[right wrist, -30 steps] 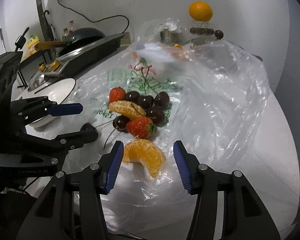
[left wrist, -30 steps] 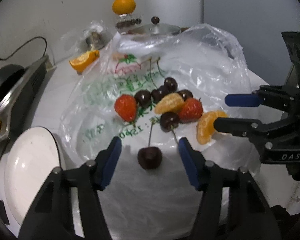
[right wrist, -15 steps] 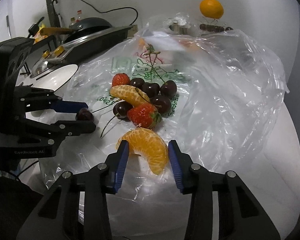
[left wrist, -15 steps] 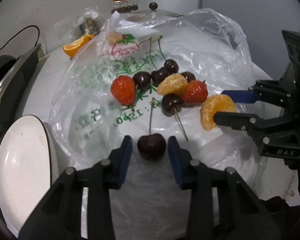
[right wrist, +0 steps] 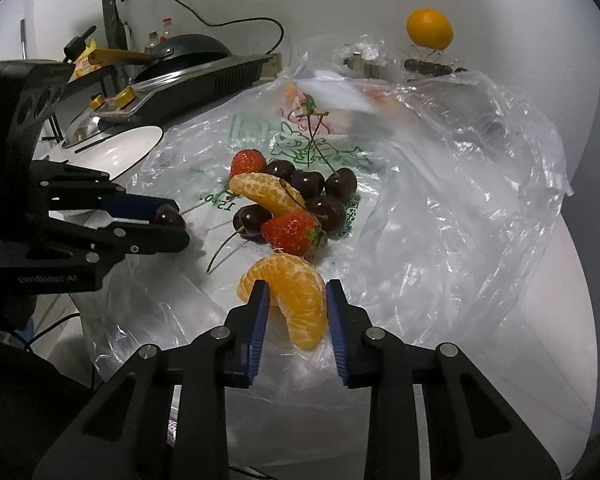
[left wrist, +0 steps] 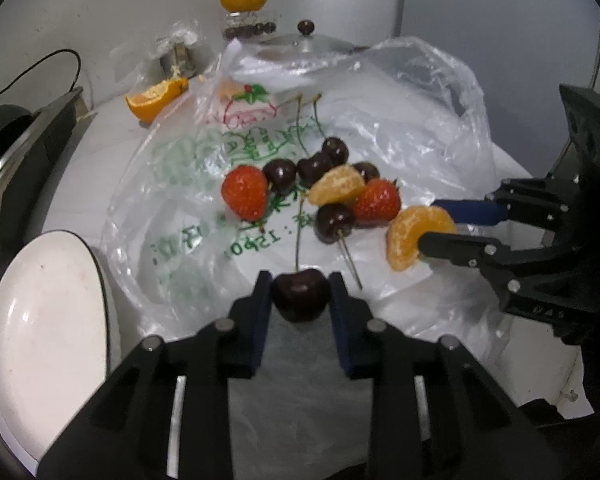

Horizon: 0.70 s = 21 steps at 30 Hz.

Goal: Organize fruits
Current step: 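Carry the cherry with the left tool while the right tool carries the orange segment to the plate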

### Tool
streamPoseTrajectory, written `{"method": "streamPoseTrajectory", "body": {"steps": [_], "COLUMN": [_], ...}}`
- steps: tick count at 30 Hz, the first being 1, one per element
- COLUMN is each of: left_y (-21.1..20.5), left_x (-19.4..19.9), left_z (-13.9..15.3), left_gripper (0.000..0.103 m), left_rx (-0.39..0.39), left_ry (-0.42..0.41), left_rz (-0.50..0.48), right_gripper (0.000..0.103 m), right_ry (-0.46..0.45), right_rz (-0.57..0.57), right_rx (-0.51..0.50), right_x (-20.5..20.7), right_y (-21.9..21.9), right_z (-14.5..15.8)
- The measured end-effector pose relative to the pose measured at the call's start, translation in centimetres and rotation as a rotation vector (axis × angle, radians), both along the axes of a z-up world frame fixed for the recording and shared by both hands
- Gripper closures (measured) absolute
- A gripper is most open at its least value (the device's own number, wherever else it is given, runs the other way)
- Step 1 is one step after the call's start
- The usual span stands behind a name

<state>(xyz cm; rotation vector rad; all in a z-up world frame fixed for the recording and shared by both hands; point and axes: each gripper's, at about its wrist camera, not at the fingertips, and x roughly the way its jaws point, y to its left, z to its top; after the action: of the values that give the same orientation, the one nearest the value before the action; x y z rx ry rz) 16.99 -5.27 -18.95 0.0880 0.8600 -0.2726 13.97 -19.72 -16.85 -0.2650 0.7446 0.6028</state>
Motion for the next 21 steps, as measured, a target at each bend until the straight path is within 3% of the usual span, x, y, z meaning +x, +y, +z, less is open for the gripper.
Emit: {"method": "streamPoseTrajectory", "body": {"steps": [21], "left_y": [2.6], "left_x": [-2.8], "left_z": [5.7], "left_gripper": [0.074], "left_rx": [-0.082], "left_ry": [-0.148], "left_rz": [0.025], "right_gripper": [0.077], "right_ry": [-0.115], "right_rz": [-0.004], "right_rx": [0.028], "right_x": [-1.4], "right_y": [1.3], "right_z": [5.0]}}
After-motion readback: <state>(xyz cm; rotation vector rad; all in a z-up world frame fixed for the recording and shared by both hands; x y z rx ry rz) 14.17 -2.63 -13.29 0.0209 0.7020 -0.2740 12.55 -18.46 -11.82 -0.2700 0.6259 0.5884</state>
